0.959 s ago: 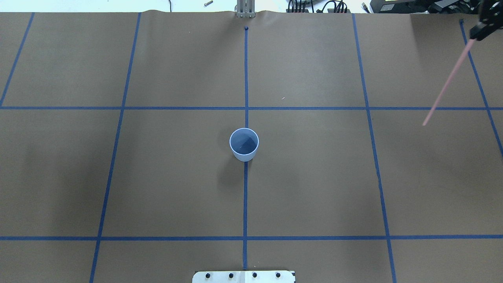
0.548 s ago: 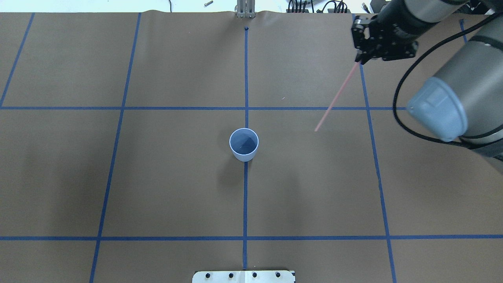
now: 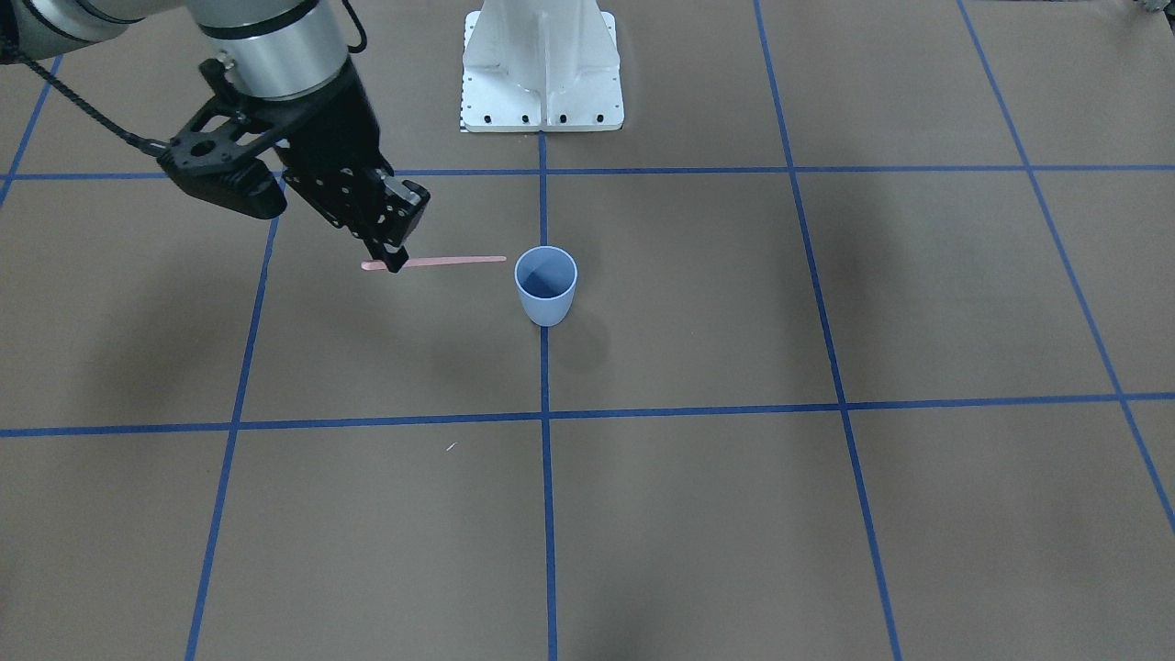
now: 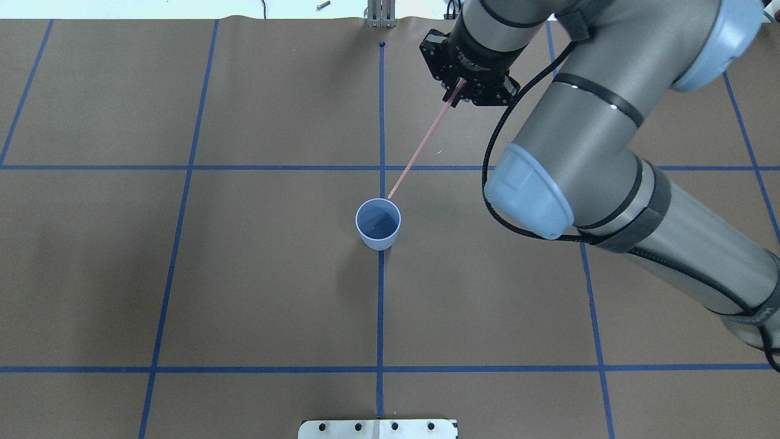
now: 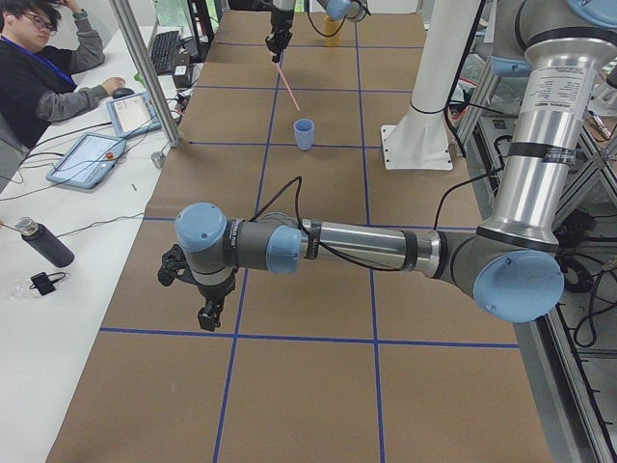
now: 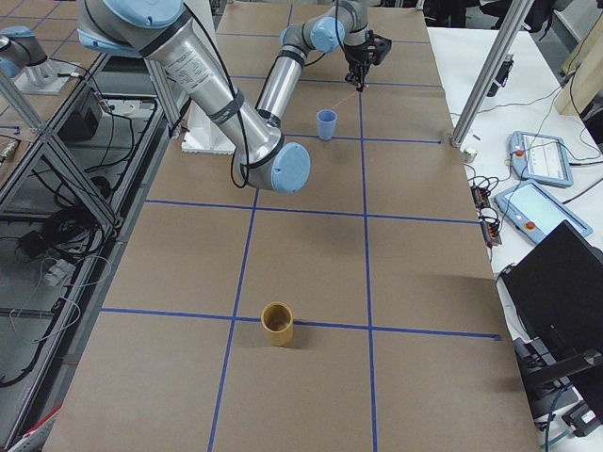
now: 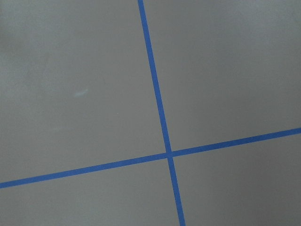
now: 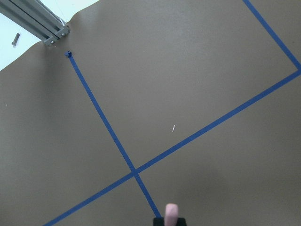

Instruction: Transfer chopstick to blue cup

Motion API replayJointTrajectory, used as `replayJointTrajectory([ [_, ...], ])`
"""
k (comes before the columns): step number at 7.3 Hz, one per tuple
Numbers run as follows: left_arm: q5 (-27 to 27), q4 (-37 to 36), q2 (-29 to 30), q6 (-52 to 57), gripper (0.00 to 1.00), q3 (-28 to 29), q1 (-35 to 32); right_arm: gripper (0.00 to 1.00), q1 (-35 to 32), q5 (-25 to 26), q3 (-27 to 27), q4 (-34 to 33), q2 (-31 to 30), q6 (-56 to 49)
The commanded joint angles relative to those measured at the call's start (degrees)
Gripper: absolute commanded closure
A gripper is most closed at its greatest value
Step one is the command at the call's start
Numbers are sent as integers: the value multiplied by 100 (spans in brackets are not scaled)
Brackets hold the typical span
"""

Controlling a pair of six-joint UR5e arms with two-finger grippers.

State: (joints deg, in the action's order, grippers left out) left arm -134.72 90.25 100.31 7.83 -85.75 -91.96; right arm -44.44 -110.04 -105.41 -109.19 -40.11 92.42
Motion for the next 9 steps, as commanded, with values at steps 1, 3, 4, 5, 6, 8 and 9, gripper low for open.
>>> replayJointTrajectory([
  [1,-1,2,7,8,1,14,2,100,418,475,256,-129,196,302],
  [3,-1,2,7,8,1,14,11,100,847,949,284,-155,100,329],
  [4,-1,2,-2,8,1,14,11,100,1067,1141,345,-164,30,346],
  [5,-1,2,-11,16,1,14,11,100,1199,1361,476,-129,99,355],
  [6,-1,2,-11,16,1,5,11,100,1218,1371,477,-120,100,373],
  [8,-1,2,-20,16,1,14,11,1,1280,1372,495,-94,126,400],
  [9,-1,2,-20,16,1,5,11,0,1280,1363,451,-94,135,295],
])
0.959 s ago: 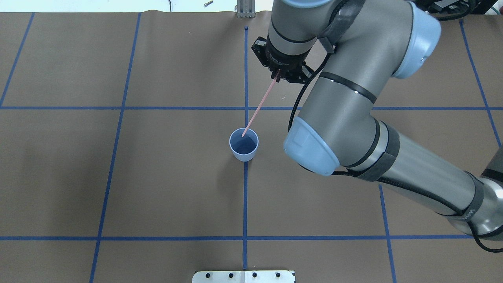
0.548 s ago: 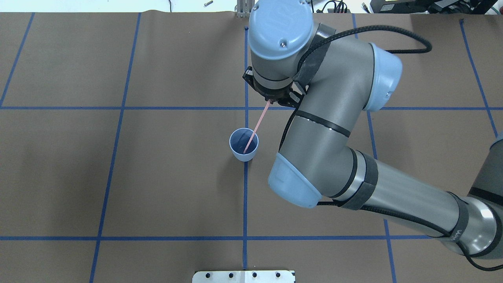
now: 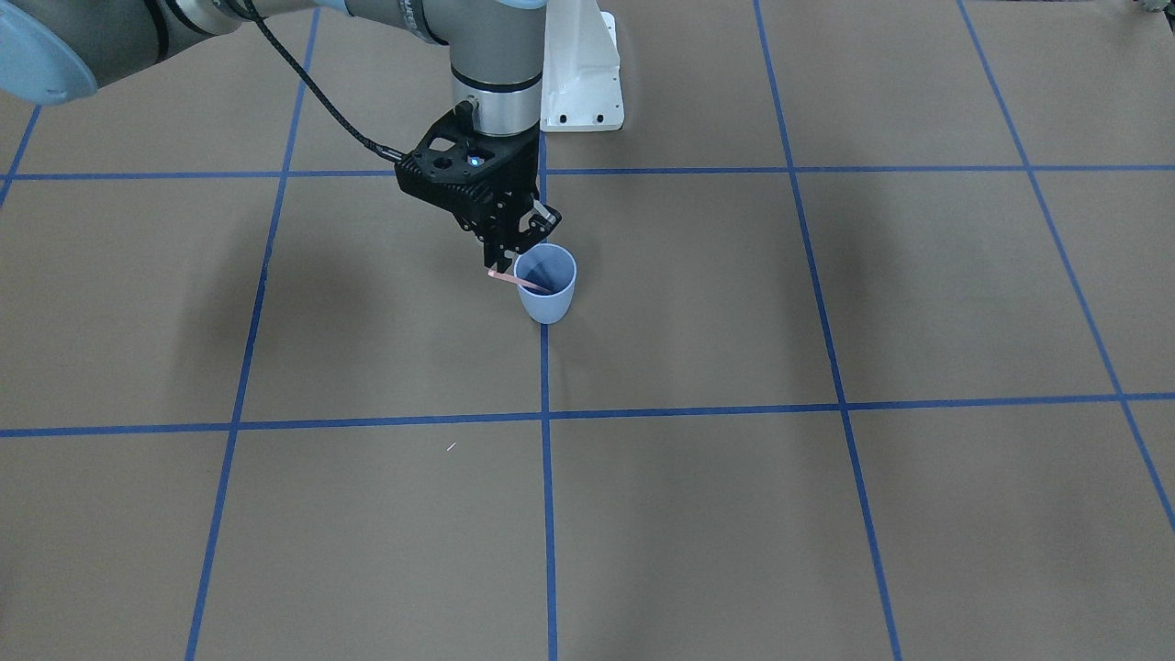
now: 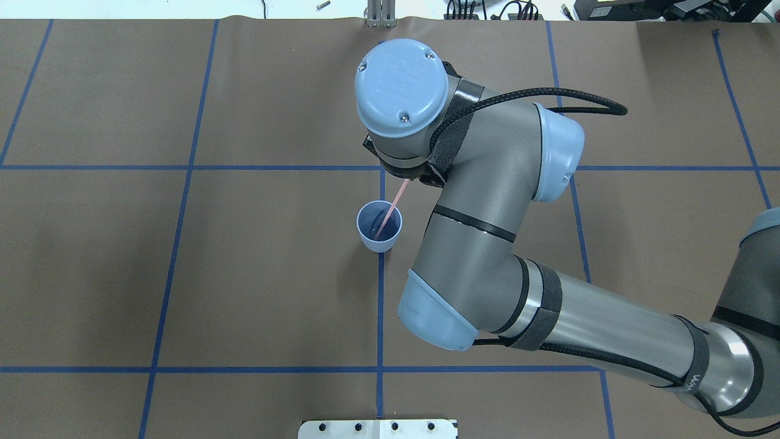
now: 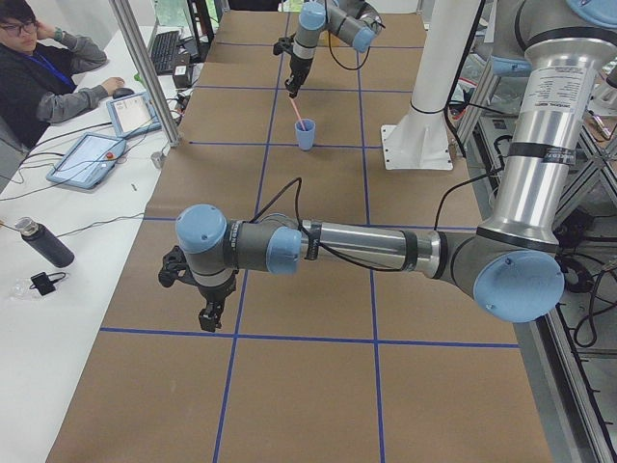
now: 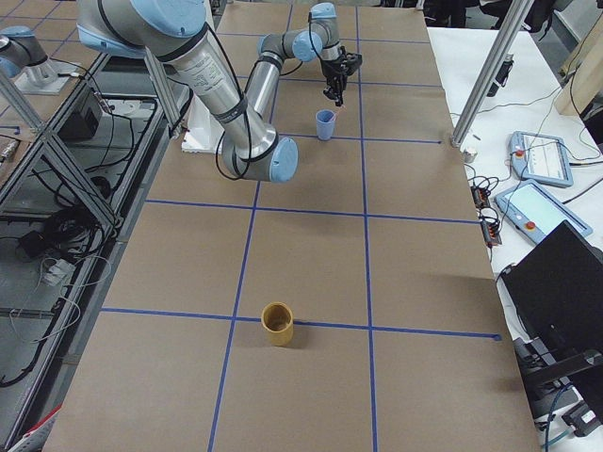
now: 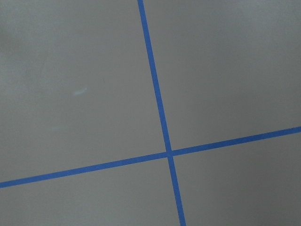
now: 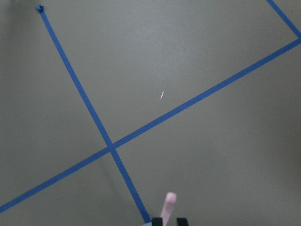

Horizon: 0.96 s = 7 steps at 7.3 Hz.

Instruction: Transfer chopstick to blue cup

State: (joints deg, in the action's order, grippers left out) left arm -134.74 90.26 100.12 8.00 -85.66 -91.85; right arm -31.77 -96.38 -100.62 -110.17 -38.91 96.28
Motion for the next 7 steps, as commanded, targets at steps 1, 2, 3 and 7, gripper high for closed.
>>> replayJointTrajectory([
  [1,0,0,-2,-9,1,5,0,0,-126,-64,-150,-48,50,-457],
  [2,0,-9,-2,-9,1,-3,0,0,-406,-370,-264,-48,51,-800],
  [3,-9,-70,-2,-9,1,-3,-9,0,-879,-938,-300,-48,24,-1256],
  [7,26,-813,-10,70,1,-99,0,0,-3206,-2610,-397,-4,-1247,-4871],
])
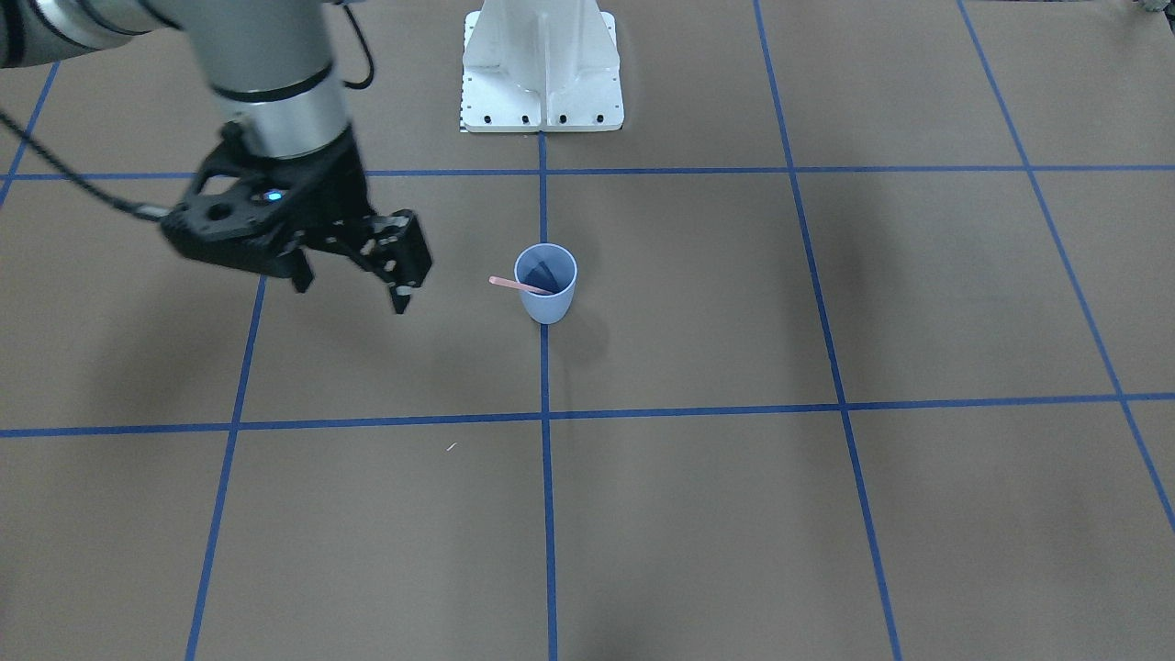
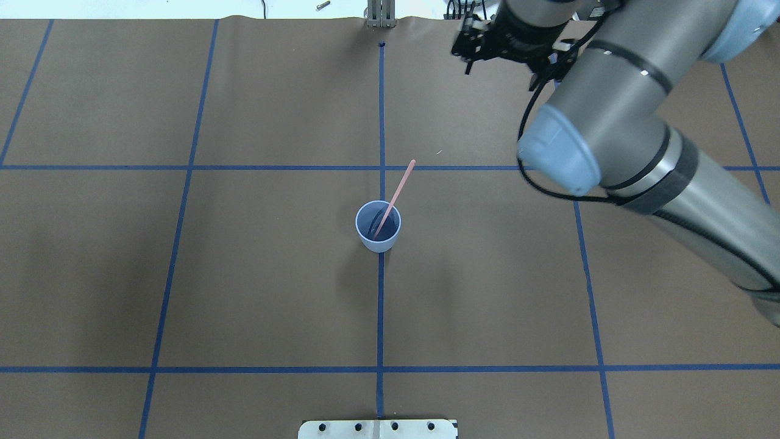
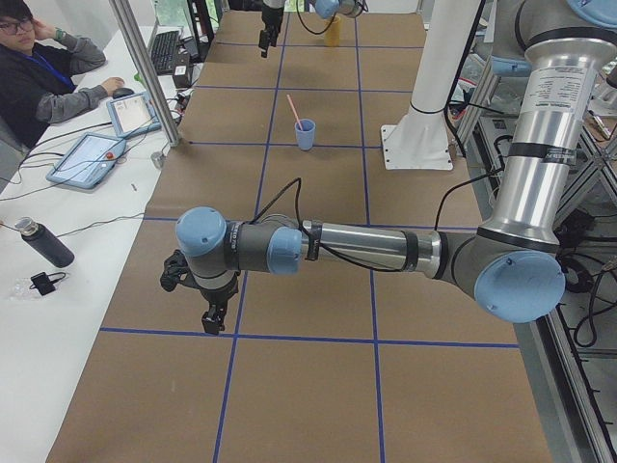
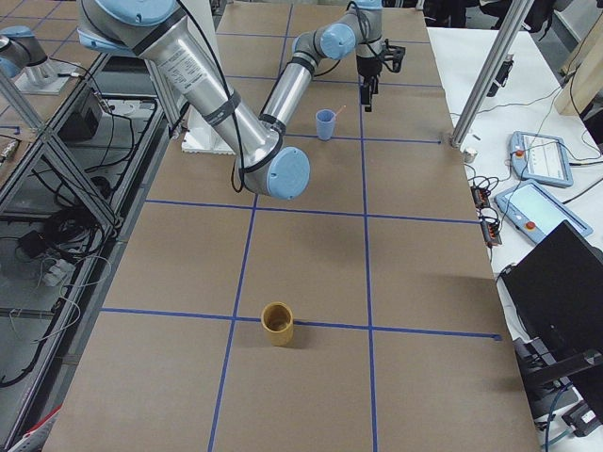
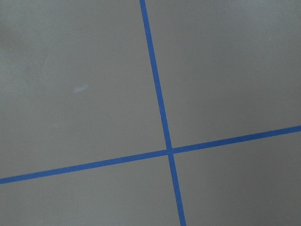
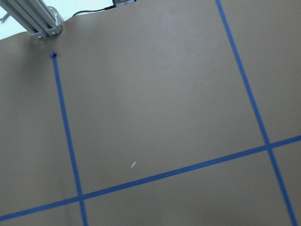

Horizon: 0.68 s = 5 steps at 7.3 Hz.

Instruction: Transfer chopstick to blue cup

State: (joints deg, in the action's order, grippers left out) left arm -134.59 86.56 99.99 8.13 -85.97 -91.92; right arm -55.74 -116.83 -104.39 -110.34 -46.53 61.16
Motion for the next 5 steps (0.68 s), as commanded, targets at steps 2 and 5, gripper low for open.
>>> replayJointTrajectory([
  [2,11,-614,-258,303,1,-384,-19,0,-1847,-1095,15,13,-1268,-3363],
  [5,-23,-492,-961,294,1,-1132,-54,0,-2850,-1299,-2,83,-2874,-5792],
])
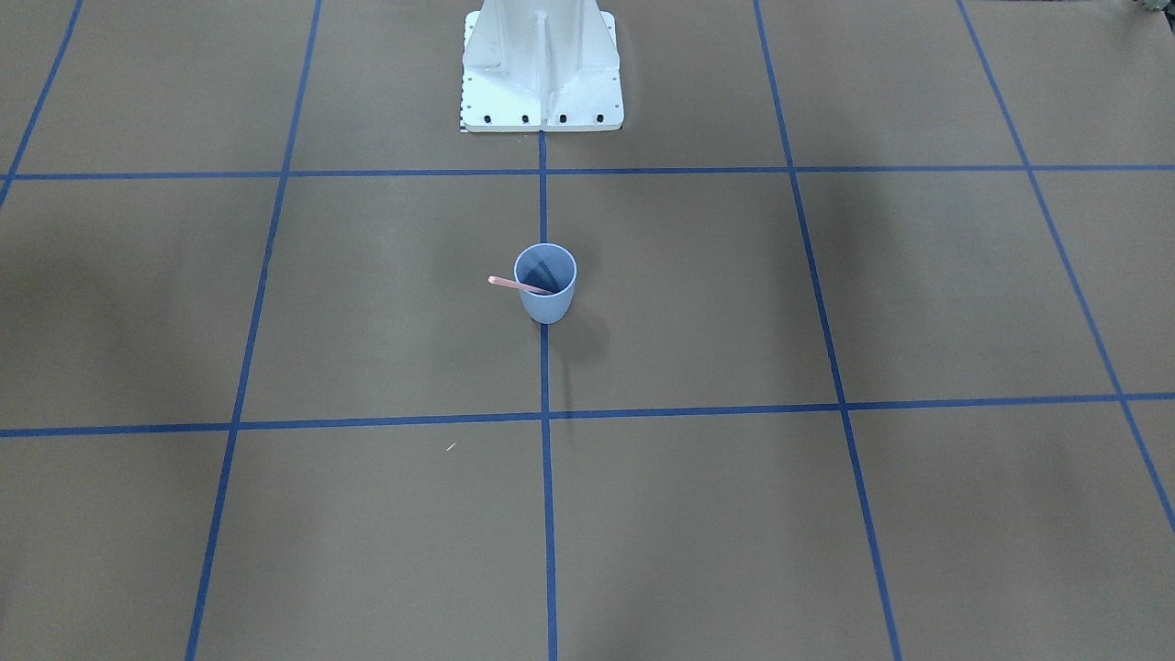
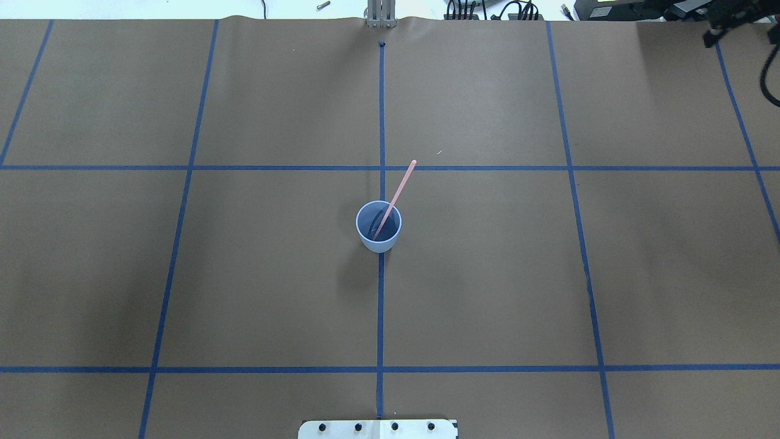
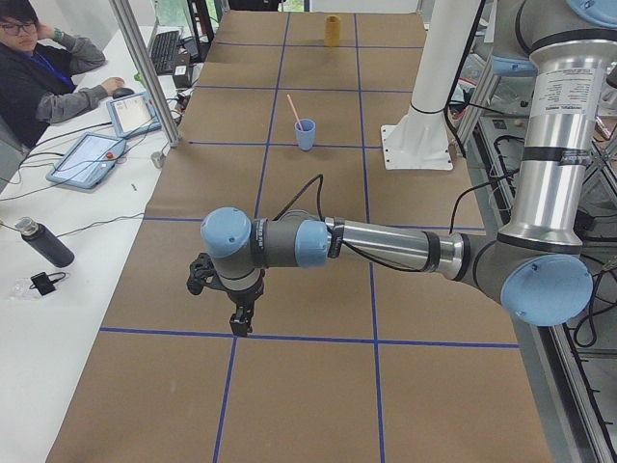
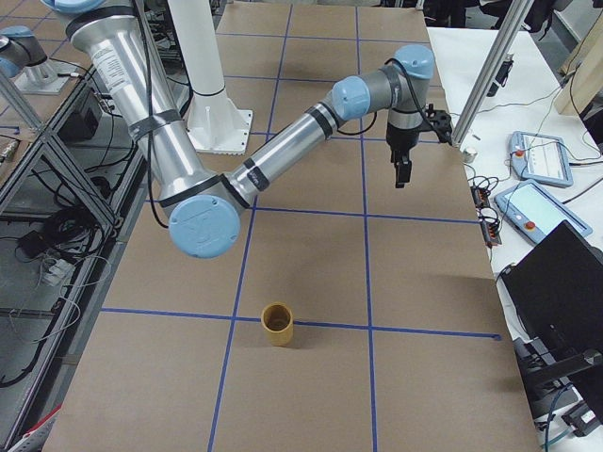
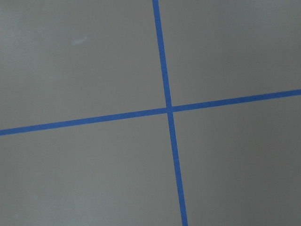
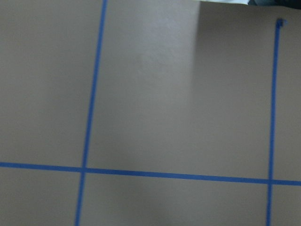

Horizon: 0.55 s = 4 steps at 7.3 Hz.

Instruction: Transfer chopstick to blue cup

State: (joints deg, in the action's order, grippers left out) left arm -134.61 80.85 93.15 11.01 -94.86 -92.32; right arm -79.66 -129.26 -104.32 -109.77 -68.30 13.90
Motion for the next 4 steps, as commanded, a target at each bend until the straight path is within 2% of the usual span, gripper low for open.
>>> replayJointTrajectory([
  [1,-21,175,-384,6,1,-478,-5,0,-828,-116,-9,96,-1181,-1691],
  [2,-21,176,-394,24,1,-602,-14,0,-1015,-134,8,488,-1847,-2202],
  [3,-21,176,-394,6,1,-865,-14,0,-1078,-152,-35,1084,-2584,-2225],
  [4,40,185,-481,-11,1,-876,-23,0,-1104,-152,8,1690,-3079,-2190],
])
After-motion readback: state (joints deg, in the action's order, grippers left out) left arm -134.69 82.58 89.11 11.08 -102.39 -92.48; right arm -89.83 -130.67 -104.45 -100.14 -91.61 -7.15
